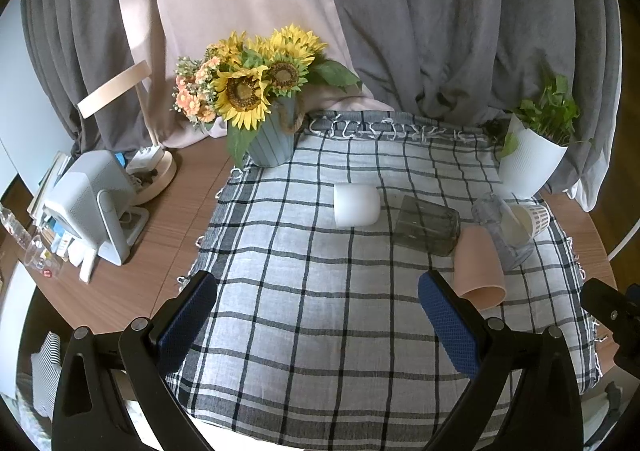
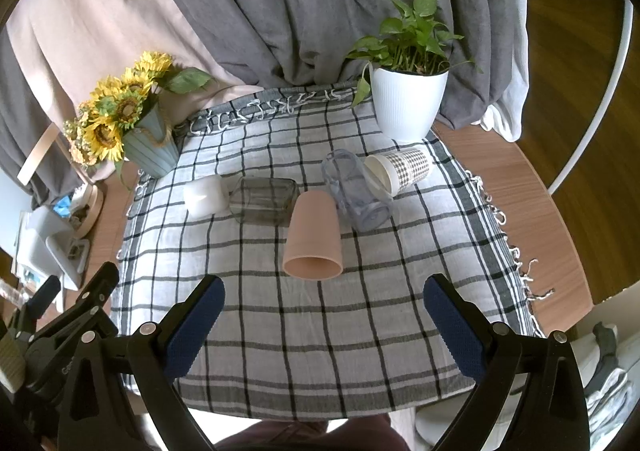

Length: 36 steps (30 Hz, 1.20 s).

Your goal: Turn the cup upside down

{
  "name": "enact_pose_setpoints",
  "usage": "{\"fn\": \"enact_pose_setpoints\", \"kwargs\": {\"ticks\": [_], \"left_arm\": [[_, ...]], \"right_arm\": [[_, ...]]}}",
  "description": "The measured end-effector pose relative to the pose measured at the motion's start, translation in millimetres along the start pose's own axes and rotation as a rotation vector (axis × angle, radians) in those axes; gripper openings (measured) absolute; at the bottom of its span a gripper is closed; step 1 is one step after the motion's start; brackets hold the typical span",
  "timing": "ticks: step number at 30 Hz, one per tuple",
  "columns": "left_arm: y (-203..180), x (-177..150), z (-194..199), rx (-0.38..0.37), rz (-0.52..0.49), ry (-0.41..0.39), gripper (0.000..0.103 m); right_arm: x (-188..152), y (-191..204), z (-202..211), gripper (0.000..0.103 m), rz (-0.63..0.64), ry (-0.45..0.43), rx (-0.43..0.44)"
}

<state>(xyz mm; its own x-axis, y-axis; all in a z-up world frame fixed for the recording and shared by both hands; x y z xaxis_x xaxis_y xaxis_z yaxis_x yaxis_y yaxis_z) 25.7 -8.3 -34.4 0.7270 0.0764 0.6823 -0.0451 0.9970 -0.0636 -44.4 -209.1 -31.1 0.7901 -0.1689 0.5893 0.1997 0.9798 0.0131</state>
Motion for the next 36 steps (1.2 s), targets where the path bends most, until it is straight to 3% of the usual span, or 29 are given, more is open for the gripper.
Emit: {"fn": "enact_pose_setpoints", "kwargs": {"ticks": [21,28,33,36], "left_arm": [[-2,2,-1,0.002,-0.002,0.004,0.103],[-4,-7,-15,0.000,-0.044,0.015,0.103],[-8,5,-31,-0.042,-0.096,0.057,0.103],[-15,13,-48,-0.111,-0.178,0.116,0.103]], "right_arm": [[2,1,-6,0.100,-0.005,0.008,-0.002],[2,3,-20,0.100,-0.017,0.038,0.002],[4,1,-37,0.100,-0.061,0.081,-0.006],[9,3,-44,0.100,-0.101,0.087,-0.019]]}}
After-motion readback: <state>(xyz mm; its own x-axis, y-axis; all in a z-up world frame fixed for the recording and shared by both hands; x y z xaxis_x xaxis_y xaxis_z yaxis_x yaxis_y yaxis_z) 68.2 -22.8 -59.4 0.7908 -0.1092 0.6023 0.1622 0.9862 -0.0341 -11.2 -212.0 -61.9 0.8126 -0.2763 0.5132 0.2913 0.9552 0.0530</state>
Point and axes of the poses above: each gripper's, at about its wrist camera, not at the fingertips, and z roughly against the way its jaws point, y to its left, x to its top, the point moved 4 cm from there along -z, roughly the way its jaws point, and after that the axes turned 11 degrees about z, right-handed, at the moved point
